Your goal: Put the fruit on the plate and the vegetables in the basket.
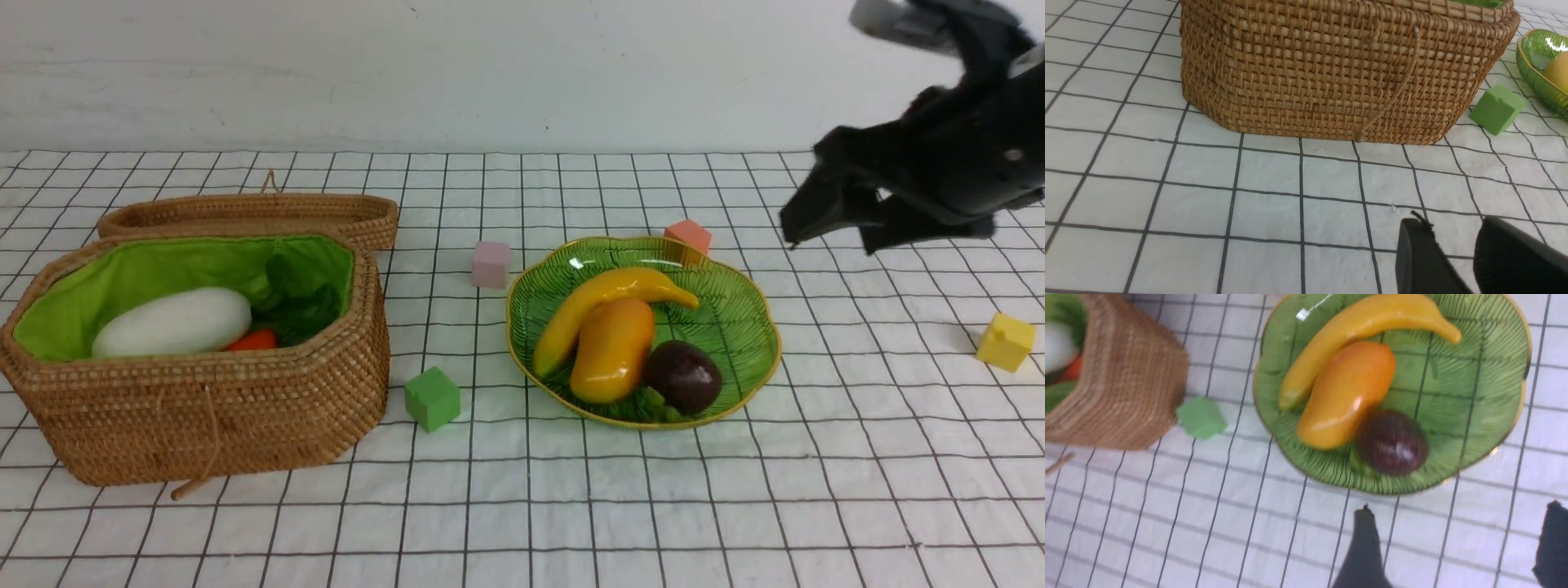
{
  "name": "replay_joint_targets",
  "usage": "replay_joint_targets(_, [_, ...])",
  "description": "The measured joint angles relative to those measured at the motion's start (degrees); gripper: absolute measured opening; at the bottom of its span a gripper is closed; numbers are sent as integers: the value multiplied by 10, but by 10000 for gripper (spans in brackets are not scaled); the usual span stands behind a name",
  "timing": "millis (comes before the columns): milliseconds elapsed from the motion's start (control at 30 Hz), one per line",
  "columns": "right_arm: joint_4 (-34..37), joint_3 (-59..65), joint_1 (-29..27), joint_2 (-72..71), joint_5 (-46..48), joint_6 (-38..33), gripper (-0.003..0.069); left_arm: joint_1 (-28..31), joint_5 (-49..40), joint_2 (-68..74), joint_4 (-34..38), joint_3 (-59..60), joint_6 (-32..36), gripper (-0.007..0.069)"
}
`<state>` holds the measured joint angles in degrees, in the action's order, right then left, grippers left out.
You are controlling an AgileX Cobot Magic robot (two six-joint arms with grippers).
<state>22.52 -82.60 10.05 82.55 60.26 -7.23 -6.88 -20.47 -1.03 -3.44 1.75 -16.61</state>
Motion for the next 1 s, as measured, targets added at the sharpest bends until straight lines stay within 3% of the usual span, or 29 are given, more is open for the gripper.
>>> replay_joint_targets(167, [-22, 31, 0, -105, 95, 0, 297, 0, 0, 0, 0, 0, 0, 206])
replay_joint_targets(200, [-22, 33, 0, -108, 95, 0, 287, 0, 0, 0, 0, 0, 0, 206])
replay_joint_targets(300, [-55, 88, 0, -154, 93, 2, 90, 0, 0, 0, 0, 0, 0, 211])
replay_joint_targets(400, [-59, 108, 0, -168, 93, 2, 3, 0, 0, 0, 0, 0, 0, 215])
replay_joint_targets(833, [-66, 118, 0, -180, 107, 2, -8, 0, 0, 0, 0, 0, 0, 227])
replay_joint_targets(1000, [-130, 156, -13, -274, 1, -23, -8, 0, 0, 0, 0, 0, 0, 232])
